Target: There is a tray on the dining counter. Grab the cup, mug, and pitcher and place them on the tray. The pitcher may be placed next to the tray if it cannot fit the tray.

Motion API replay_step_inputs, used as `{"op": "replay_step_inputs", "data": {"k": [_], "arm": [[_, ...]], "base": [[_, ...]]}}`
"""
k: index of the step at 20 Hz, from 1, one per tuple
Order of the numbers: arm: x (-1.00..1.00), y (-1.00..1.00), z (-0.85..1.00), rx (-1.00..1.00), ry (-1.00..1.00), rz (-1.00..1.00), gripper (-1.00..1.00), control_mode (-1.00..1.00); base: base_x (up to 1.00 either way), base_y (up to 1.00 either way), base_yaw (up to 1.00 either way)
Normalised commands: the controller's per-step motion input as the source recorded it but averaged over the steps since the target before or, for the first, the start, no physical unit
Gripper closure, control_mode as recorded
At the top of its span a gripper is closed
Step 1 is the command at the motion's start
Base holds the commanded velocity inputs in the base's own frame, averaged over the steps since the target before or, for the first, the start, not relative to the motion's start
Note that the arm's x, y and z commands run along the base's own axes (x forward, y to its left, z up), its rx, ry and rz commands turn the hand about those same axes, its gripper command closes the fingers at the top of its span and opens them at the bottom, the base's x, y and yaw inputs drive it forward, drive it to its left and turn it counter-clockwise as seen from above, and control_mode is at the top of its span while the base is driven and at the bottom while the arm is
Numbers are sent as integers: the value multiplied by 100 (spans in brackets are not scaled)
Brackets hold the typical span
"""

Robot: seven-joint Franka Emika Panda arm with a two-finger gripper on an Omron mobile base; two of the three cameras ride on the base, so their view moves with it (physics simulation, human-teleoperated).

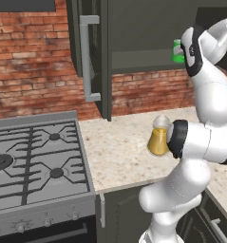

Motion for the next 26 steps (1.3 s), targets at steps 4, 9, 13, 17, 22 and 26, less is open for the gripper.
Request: {"op": "replay_step_inputs", "data": {"k": [4,9,13,17,22,26], "arm": [[-67,17,0,0,0,0,100,-100],[-65,36,0,0,0,0,100,-100],[-59,44,0,0,0,0,100,-100],[-50,43,0,0,1,0,100,-100],[-36,29,0,0,3,0,100,-100],[-36,30,0,0,8,-2,100,-100]], "base": [[0,0,0],[0,0,0],[0,0,0],[0,0,0],[0,0,0],[0,0,0]]}}
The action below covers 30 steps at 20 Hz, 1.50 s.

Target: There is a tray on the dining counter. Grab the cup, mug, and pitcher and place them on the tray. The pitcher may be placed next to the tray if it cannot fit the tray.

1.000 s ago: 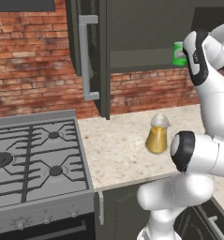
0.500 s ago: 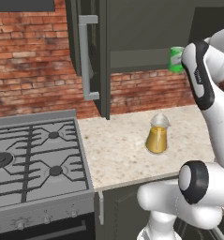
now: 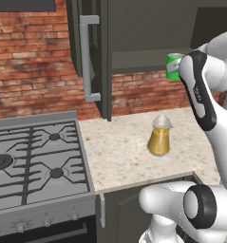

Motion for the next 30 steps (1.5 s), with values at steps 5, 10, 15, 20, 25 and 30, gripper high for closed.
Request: {"op": "replay_step_inputs", "data": {"k": [5,10,15,20,25,30], "arm": [[-34,23,0,0,6,-3,100,-100],[-30,15,0,0,0,-1,100,-100],[-27,12,0,0,0,0,100,-100],[-23,22,0,0,0,-4,100,-100],[-8,26,0,0,0,-9,100,-100],[-3,15,0,0,0,-8,100,-100]], "base": [[0,0,0],[0,0,0],[0,0,0],[0,0,0],[0,0,0],[0,0,0]]}}
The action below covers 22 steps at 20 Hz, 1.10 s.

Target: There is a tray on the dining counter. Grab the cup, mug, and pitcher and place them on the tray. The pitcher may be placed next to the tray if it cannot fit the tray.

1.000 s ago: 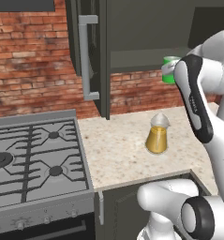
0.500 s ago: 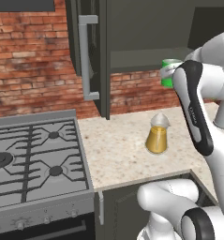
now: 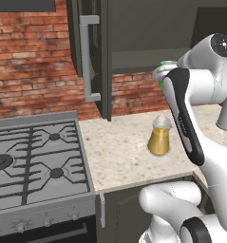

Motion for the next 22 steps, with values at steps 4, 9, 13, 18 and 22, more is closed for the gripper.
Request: {"op": "replay_step_inputs", "data": {"k": [4,9,13,18,22], "arm": [[-5,0,0,0,0,0,100,-100],[-9,0,-1,0,1,0,100,100],[0,0,0,0,0,0,100,100],[0,0,0,0,0,0,100,100],[0,0,0,0,0,0,100,100]], "base": [[0,0,0],[-5,0,0],[-56,6,0],[-60,37,-6],[-33,32,-13]]}}
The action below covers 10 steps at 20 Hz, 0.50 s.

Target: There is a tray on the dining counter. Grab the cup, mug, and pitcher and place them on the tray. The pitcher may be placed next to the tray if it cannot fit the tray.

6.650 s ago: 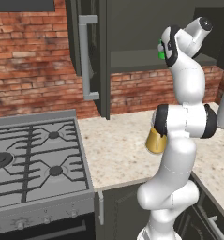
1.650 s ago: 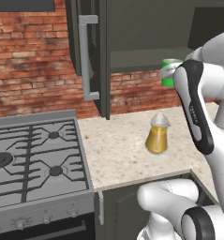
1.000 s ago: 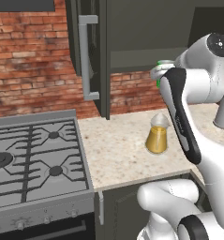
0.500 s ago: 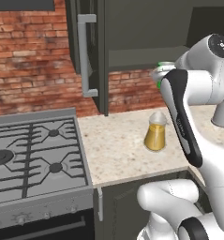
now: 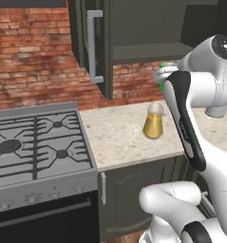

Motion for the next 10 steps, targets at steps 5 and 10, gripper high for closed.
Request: {"op": "replay_step_inputs", "data": {"k": [5,10], "arm": [[0,0,0,0,0,0,100,100],[0,0,0,0,0,0,100,100]], "base": [[-33,12,-18],[-81,2,-7]]}}
